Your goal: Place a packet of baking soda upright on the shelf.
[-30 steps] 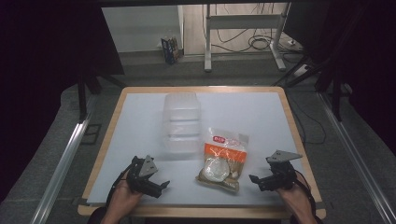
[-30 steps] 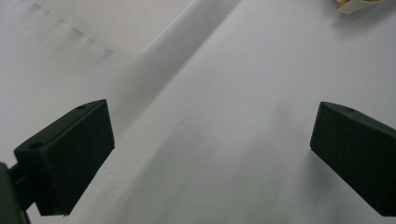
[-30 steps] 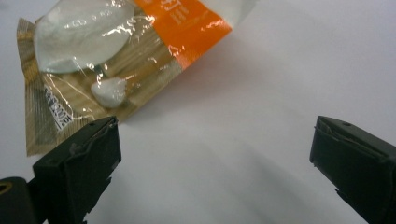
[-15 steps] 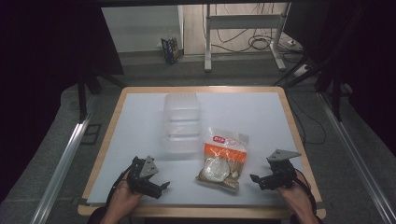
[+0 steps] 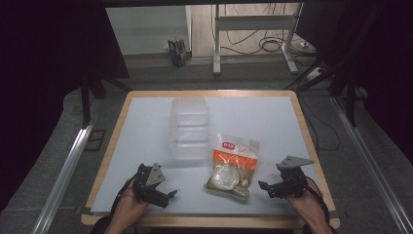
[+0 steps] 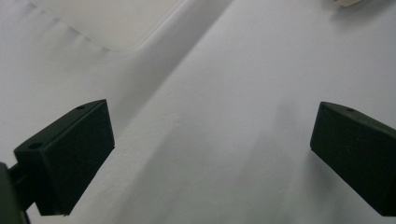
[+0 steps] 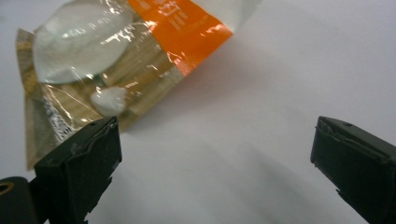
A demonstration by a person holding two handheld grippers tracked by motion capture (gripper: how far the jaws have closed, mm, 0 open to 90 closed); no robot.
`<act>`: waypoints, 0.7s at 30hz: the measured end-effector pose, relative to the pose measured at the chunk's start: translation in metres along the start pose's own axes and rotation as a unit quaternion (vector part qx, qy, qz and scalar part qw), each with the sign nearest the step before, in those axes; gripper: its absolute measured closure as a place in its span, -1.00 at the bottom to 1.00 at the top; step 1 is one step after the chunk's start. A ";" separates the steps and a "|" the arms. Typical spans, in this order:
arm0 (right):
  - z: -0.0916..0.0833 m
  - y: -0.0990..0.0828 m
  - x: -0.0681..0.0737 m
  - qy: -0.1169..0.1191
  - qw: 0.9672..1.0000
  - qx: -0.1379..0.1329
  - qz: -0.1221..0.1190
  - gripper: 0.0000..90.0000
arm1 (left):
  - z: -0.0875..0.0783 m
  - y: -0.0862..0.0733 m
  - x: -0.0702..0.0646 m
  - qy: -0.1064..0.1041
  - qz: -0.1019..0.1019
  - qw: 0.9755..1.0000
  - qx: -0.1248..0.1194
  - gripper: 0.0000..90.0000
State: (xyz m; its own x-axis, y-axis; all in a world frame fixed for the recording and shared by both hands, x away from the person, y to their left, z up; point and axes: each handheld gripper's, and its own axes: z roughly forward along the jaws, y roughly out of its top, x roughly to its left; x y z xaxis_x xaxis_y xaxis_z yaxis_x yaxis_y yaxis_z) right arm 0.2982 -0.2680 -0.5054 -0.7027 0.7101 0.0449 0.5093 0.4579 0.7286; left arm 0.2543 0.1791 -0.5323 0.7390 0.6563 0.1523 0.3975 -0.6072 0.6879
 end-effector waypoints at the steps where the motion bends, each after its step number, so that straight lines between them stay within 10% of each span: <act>1: 0.000 0.001 0.001 0.003 1.000 -0.004 0.001 -0.96 | 0.000 0.000 0.000 0.000 -0.002 1.000 -0.002 -1.00; 7: -0.001 0.007 0.014 -0.005 1.000 -0.001 -0.023 -0.80 | 0.000 0.000 0.000 -0.001 -0.002 1.000 -0.002 -1.00; 21: 0.000 0.011 0.028 0.012 0.998 0.037 -0.045 0.41 | 0.001 0.000 0.000 0.000 -0.001 1.000 0.001 -1.00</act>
State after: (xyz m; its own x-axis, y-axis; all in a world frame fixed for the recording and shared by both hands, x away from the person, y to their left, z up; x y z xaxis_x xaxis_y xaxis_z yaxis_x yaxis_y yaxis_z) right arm 0.2838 -0.2430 -0.4958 -0.7580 0.6523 -0.0010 0.4790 0.5577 0.6778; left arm 0.2545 0.1786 -0.5331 0.7384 0.6575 0.1497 0.4001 -0.6059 0.6876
